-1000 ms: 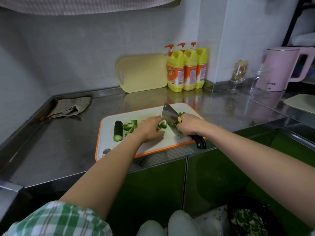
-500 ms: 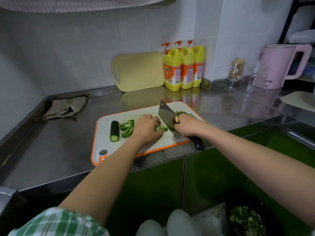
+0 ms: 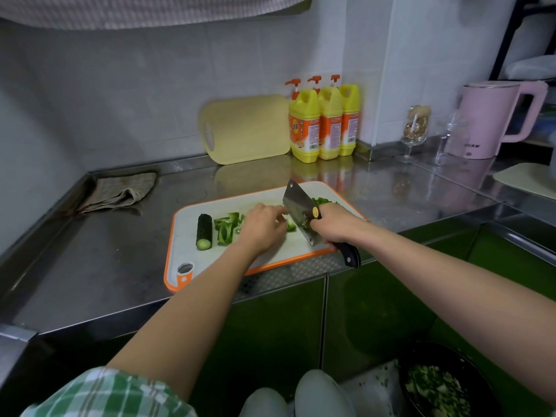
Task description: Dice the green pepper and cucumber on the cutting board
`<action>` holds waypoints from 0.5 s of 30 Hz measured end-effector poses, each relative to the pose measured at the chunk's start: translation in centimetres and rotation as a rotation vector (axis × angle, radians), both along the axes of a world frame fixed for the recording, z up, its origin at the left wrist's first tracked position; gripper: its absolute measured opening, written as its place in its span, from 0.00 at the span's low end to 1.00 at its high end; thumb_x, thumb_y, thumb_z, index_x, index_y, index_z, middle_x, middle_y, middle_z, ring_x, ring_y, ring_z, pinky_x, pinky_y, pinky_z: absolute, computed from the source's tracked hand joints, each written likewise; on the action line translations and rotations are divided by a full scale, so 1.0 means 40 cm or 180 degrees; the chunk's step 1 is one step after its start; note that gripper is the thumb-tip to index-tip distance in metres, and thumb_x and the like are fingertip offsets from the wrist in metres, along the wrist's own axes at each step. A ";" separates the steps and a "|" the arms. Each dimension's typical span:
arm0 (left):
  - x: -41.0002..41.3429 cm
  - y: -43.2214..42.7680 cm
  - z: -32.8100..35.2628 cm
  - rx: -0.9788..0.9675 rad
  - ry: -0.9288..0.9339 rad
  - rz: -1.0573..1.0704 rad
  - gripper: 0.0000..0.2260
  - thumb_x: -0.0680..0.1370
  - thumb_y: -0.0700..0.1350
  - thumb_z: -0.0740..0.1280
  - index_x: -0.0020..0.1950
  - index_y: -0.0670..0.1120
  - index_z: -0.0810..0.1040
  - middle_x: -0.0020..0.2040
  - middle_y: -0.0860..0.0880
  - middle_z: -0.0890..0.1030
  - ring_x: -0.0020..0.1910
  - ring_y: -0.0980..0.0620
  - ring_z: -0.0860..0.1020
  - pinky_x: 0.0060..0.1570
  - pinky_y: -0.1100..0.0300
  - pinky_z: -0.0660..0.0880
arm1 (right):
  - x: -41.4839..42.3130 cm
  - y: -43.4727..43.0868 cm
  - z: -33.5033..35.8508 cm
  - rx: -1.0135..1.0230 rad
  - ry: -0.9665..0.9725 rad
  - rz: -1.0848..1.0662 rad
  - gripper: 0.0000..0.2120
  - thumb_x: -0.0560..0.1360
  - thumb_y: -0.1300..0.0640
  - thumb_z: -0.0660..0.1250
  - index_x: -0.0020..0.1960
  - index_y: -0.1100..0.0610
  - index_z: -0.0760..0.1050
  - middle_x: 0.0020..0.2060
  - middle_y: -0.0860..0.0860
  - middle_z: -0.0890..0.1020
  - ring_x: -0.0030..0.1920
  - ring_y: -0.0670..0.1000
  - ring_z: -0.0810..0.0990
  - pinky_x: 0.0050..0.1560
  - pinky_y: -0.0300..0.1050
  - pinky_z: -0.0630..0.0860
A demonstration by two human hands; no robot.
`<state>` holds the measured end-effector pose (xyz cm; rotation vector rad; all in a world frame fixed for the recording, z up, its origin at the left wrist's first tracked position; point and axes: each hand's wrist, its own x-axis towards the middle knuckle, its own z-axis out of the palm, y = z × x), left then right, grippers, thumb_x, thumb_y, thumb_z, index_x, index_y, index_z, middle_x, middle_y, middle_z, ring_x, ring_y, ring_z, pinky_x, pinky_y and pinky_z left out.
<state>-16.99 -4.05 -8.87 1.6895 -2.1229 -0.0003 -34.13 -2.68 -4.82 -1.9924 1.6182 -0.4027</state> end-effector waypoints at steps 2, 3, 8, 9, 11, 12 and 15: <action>-0.021 -0.004 -0.002 0.0127 0.0019 0.0099 0.13 0.77 0.46 0.65 0.61 0.52 0.80 0.53 0.47 0.83 0.56 0.42 0.75 0.55 0.52 0.71 | -0.001 0.003 0.001 0.0018 0.0021 0.0057 0.07 0.77 0.63 0.55 0.44 0.63 0.70 0.30 0.58 0.76 0.22 0.53 0.75 0.25 0.40 0.71; -0.023 -0.006 -0.003 0.0162 0.0109 0.0151 0.12 0.76 0.47 0.67 0.58 0.53 0.81 0.51 0.48 0.83 0.55 0.43 0.76 0.54 0.53 0.72 | -0.003 0.004 0.002 0.0022 0.0032 0.0082 0.07 0.77 0.63 0.55 0.44 0.63 0.70 0.29 0.58 0.76 0.21 0.52 0.74 0.25 0.40 0.70; -0.011 0.001 0.001 0.0264 0.0410 0.0413 0.06 0.71 0.52 0.73 0.46 0.54 0.82 0.45 0.50 0.83 0.51 0.46 0.78 0.52 0.53 0.74 | 0.005 0.012 0.004 -0.0006 0.0002 0.0160 0.08 0.78 0.63 0.55 0.41 0.61 0.67 0.30 0.57 0.75 0.21 0.52 0.74 0.23 0.39 0.69; -0.007 0.004 0.002 0.0261 0.0452 0.0472 0.05 0.71 0.52 0.73 0.46 0.54 0.83 0.46 0.49 0.83 0.51 0.46 0.78 0.51 0.54 0.75 | 0.011 0.013 0.005 -0.0021 -0.0014 0.0179 0.08 0.78 0.63 0.55 0.40 0.60 0.66 0.30 0.58 0.75 0.22 0.52 0.74 0.23 0.39 0.69; 0.001 0.010 0.005 0.0339 0.0536 0.0531 0.05 0.73 0.48 0.72 0.47 0.51 0.83 0.49 0.48 0.83 0.50 0.47 0.79 0.48 0.57 0.74 | 0.023 0.015 0.006 -0.0044 -0.0029 0.0231 0.08 0.78 0.63 0.55 0.40 0.61 0.66 0.31 0.59 0.75 0.23 0.53 0.75 0.25 0.41 0.70; 0.004 0.013 0.009 0.0383 0.0547 0.0548 0.05 0.73 0.46 0.72 0.48 0.50 0.83 0.49 0.48 0.83 0.50 0.47 0.80 0.47 0.58 0.73 | 0.029 0.015 0.005 -0.0054 -0.0035 0.0254 0.09 0.78 0.63 0.55 0.40 0.61 0.66 0.31 0.59 0.75 0.23 0.54 0.75 0.25 0.41 0.70; 0.007 0.021 0.019 0.0402 0.0479 0.0638 0.04 0.72 0.44 0.71 0.46 0.49 0.83 0.47 0.49 0.83 0.49 0.48 0.80 0.45 0.59 0.72 | 0.038 0.015 0.007 -0.0100 -0.0066 0.0280 0.09 0.78 0.64 0.55 0.39 0.60 0.66 0.29 0.57 0.74 0.23 0.53 0.75 0.24 0.40 0.70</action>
